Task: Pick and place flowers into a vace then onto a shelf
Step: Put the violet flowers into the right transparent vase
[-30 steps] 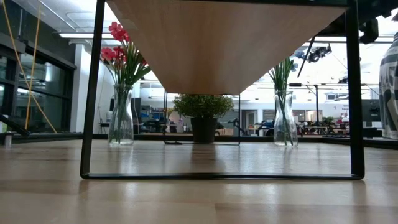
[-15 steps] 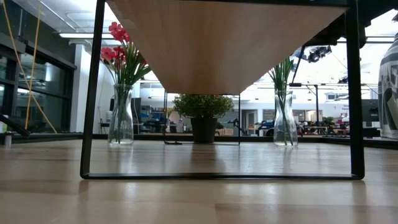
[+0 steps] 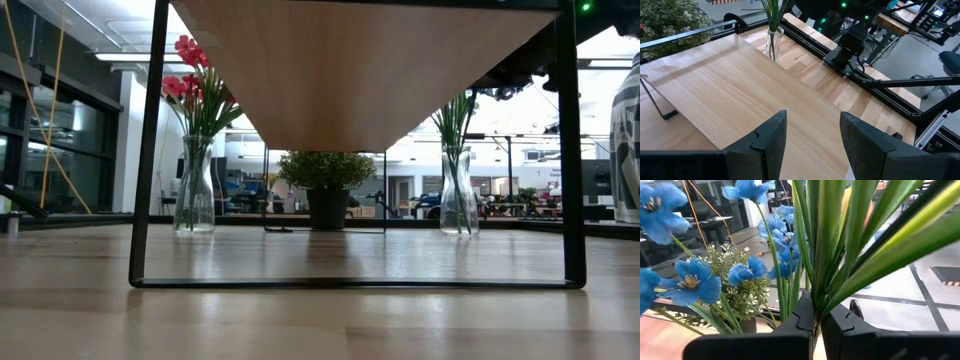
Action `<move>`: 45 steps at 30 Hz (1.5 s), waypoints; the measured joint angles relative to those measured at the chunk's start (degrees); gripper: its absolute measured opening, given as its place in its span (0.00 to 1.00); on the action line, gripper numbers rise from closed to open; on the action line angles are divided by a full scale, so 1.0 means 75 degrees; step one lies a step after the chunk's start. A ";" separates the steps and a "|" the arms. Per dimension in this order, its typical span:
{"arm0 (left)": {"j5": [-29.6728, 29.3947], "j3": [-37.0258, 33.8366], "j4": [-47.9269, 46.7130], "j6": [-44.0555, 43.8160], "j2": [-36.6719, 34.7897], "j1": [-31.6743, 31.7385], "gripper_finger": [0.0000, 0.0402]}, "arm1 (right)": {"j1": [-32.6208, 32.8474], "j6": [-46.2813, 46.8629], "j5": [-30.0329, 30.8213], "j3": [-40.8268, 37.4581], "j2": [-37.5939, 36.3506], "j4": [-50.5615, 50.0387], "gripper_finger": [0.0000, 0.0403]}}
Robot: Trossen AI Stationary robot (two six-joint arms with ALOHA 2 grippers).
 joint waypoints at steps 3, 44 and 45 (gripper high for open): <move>0.0000 0.0000 0.0000 0.0000 0.0000 0.0000 0.54 | -0.0123 -0.0001 -0.0125 0.0000 0.0213 0.0071 0.01; 0.0006 0.0000 -0.0108 0.0000 0.0000 0.0000 0.54 | -0.0209 0.1011 -0.0908 0.0006 0.0839 -0.0669 0.11; 0.0006 0.0000 -0.0108 0.0000 0.0000 0.0001 0.54 | -0.0209 0.1005 -0.0926 0.0006 0.0839 -0.0669 0.11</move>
